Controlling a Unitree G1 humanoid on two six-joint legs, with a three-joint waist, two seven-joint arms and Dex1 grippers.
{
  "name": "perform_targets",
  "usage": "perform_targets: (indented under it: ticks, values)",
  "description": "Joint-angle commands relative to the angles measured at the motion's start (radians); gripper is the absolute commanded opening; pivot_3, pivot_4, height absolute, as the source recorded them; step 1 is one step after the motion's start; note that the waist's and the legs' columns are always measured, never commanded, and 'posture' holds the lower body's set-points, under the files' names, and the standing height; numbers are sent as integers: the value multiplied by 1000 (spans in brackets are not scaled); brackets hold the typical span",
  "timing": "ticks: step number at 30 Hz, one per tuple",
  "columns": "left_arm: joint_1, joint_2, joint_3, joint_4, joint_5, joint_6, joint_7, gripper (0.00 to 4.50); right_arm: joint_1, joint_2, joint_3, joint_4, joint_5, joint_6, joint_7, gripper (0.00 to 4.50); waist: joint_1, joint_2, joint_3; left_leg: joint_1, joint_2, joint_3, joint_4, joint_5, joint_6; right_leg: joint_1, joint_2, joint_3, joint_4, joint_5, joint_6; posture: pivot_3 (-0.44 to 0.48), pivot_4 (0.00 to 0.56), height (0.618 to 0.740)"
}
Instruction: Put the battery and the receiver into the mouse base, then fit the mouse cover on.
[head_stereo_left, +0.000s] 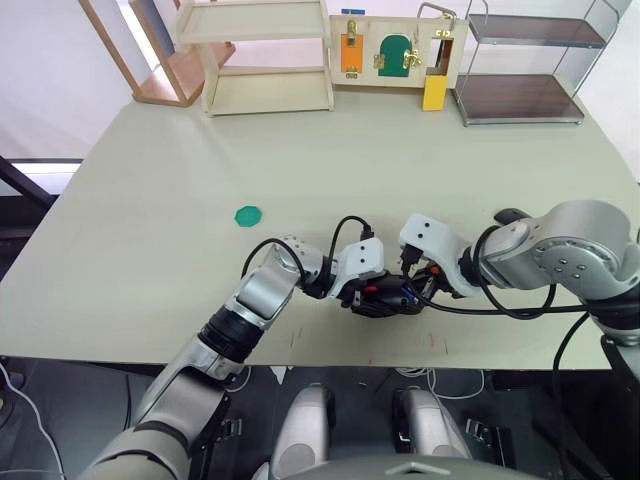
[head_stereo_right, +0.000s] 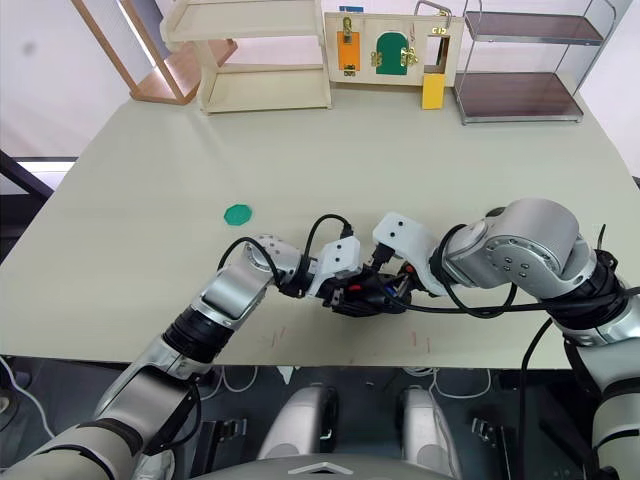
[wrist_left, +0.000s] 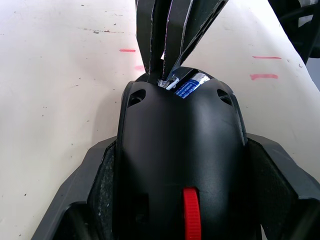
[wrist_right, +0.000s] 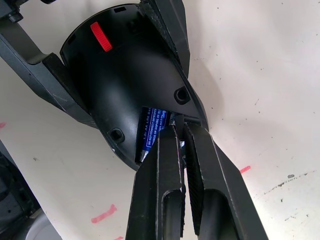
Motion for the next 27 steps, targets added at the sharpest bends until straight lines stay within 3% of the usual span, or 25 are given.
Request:
perform_targets:
  ticks: [1, 27]
  values:
    - [17, 9, -39, 4, 5, 16, -29, 2927, 16, -7, 9, 2, -25, 25, 4, 0, 0, 0, 0, 0, 0, 0, 0, 0, 0, 0, 0, 0, 0, 0, 0, 0, 150, 740]
    - [6, 14, -47, 15, 7, 8, -40, 2927, 84, -30, -72, -49, -34, 25, -3, 0, 3, 0, 0, -1, 0, 0, 0, 0, 0, 0, 0, 0, 0, 0, 0, 0, 150, 740]
